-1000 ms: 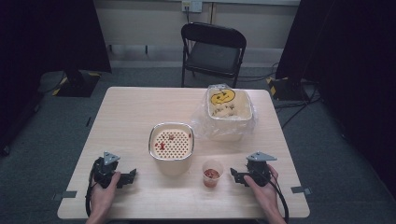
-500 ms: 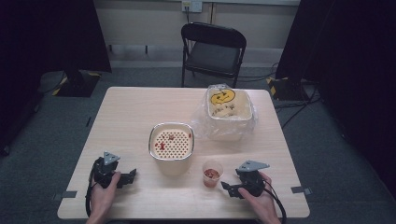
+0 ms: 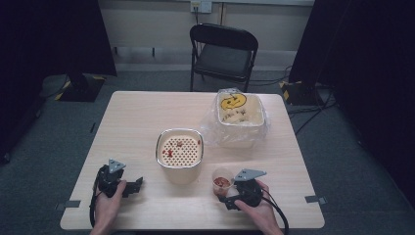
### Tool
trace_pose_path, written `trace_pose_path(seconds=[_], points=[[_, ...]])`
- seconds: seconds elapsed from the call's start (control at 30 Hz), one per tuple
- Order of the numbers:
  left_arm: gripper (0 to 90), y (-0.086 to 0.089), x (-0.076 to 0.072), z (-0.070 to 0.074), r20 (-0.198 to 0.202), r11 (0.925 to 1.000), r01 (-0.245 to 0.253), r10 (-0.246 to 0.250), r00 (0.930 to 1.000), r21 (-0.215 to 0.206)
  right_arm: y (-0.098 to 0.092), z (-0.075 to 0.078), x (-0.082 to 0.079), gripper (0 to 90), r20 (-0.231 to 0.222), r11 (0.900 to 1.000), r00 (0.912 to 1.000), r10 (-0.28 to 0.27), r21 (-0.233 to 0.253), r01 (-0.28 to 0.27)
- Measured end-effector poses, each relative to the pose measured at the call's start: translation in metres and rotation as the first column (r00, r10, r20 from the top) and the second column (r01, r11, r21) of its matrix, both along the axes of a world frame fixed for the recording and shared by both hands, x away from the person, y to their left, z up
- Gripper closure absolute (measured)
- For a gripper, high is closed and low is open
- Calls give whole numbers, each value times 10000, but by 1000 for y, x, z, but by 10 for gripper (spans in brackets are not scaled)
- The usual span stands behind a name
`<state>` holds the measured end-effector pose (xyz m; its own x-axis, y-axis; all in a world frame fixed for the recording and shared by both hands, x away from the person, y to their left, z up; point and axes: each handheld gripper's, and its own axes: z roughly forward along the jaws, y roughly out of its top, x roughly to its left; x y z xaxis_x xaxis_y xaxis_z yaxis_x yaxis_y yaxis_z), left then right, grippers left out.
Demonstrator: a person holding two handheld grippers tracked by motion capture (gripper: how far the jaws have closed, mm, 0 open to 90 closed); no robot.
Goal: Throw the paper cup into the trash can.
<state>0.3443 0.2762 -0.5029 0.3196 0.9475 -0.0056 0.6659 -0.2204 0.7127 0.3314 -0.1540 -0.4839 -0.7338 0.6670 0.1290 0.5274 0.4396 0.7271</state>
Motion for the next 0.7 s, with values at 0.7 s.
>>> trace_pose_path(seconds=[0.7], points=[[0,0,0,0,3,10000,-4,4,10000,-4,15,-2,14,408,518,9967,9965,651,447,-674]])
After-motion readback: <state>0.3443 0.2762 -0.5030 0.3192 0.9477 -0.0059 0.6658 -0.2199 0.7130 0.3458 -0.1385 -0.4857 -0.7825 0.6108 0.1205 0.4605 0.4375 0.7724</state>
